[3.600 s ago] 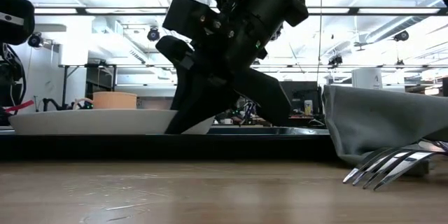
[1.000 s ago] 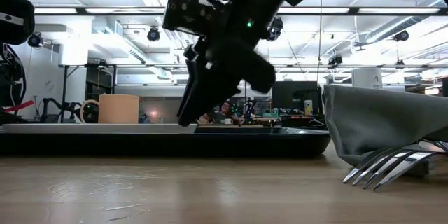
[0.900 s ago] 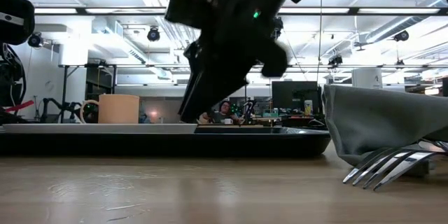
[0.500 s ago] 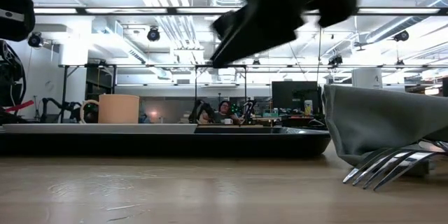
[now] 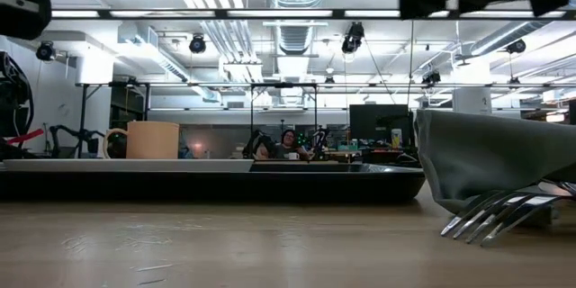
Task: Set up tray
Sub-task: Put the black bowl on the white plate on the black serving tray
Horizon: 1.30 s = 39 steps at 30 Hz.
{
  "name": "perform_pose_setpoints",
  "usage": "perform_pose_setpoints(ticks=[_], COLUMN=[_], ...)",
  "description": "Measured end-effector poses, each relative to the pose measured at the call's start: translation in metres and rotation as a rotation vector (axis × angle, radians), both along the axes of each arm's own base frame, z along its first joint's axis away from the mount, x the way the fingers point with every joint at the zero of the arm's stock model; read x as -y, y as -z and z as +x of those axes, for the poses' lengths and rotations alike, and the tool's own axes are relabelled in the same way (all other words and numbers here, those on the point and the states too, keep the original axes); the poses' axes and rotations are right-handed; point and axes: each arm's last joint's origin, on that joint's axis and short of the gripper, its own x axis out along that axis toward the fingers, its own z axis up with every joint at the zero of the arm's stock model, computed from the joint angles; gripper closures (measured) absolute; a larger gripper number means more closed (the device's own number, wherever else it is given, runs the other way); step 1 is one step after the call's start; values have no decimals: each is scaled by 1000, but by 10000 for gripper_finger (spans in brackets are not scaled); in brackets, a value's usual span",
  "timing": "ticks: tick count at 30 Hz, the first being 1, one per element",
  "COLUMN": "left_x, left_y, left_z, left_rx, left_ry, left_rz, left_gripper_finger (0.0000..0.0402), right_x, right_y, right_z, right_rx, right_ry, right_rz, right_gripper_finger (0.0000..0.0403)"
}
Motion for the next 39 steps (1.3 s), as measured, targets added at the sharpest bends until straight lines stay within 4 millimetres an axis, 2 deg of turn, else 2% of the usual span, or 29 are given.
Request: perform_pose_setpoints(ticks=[5, 11, 16, 22, 29, 36, 39], left_x=[-5, -4, -1, 8, 35, 70, 83], left_y=[-6, -9, -12, -23, -50, -78, -79], left_z=[3, 4, 6, 13, 33, 58, 66], left_rx=[92, 114, 123, 136, -3, -300, -442], left_ry=[-212, -220, -220, -251, -298, -380, -426], left_rz=[52, 56, 20, 176, 338, 355, 427], left_gripper_finger=[240, 240, 240, 240, 240, 240, 240], right_x=[6, 11, 15, 17, 17, 17, 17], right_y=[2, 19, 25, 26, 26, 27, 26], right_z=[-26, -45, -49, -48, -48, -48, -48], right_rx=[70, 89, 85, 73, 64, 60, 55], right_ry=[-5, -8, 100, 175, 177, 179, 180], right_rz=[-17, -73, -89, -81, -70, -57, -27], right_gripper_finger=[317, 321, 331, 334, 324, 317, 317])
